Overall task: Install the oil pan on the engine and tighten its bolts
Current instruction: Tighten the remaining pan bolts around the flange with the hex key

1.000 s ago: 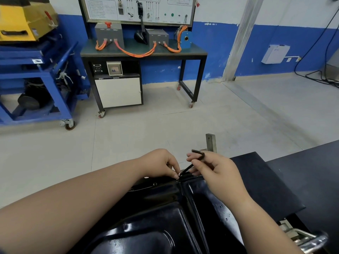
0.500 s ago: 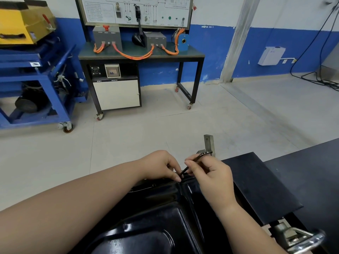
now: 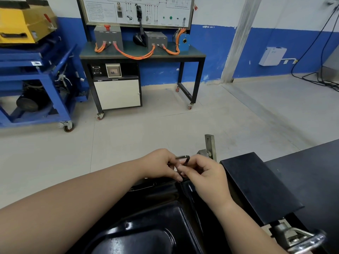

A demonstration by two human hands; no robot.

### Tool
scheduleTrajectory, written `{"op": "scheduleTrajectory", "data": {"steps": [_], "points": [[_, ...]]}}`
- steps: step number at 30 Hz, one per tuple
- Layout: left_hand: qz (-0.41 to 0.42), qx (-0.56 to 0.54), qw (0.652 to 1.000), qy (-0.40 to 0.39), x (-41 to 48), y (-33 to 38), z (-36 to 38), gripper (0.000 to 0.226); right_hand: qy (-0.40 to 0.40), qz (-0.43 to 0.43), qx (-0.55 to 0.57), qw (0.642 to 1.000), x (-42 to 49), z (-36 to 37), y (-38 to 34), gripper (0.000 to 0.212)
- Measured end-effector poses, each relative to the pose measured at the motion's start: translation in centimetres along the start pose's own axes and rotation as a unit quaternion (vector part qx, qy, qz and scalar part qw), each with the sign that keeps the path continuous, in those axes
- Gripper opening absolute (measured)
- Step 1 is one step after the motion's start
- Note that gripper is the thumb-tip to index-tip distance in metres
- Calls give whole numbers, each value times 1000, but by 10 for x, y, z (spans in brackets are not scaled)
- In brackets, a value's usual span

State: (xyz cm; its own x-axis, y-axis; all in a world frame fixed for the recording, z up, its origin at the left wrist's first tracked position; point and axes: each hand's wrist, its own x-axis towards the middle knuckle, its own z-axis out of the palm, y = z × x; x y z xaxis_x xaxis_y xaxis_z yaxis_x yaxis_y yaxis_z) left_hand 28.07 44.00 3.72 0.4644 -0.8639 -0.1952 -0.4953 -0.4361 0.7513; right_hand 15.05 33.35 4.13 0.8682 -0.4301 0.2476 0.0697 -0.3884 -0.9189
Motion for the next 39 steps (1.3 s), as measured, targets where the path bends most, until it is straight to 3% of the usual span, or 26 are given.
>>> {"op": "scheduleTrajectory", "data": {"steps": [3,7,11,17,22,25,29,33,35,39], "points": [[8,-14,1000,-6,-1,2,1,35,20,10,-5,1000,1,0,3,30],[9,-24,1000,-13,-2,3,1,14,-48,8,-17,999,2,-5,2,11],[11,-28,999,-10,-2,3,0,30,-93,-13,-47,994,2,-10,-3,37],[-3,-38,999,-17,-2,1,0,32,-55,5,-34,998,1,-7,0,17],[0,-40,999,-28,-2,3,1,36,-16,-1,-38,999,3,0,6,26],[-6,-52,998,-28,-2,3,1,35,-65,2,-31,997,3,-2,6,7],[-26,-69,997,-37,-4,2,-1,36,-121,-38,-70,990,1,-7,6,23],[-22,-69,996,-44,-6,4,-2,33,-70,-23,-58,996,2,-6,8,24],[-18,-69,997,-30,-6,5,-2,31,-48,-21,-54,997,3,-4,10,14],[-11,-88,996,-25,-6,7,-1,27,-7,-30,-71,997,4,0,11,29]]}}
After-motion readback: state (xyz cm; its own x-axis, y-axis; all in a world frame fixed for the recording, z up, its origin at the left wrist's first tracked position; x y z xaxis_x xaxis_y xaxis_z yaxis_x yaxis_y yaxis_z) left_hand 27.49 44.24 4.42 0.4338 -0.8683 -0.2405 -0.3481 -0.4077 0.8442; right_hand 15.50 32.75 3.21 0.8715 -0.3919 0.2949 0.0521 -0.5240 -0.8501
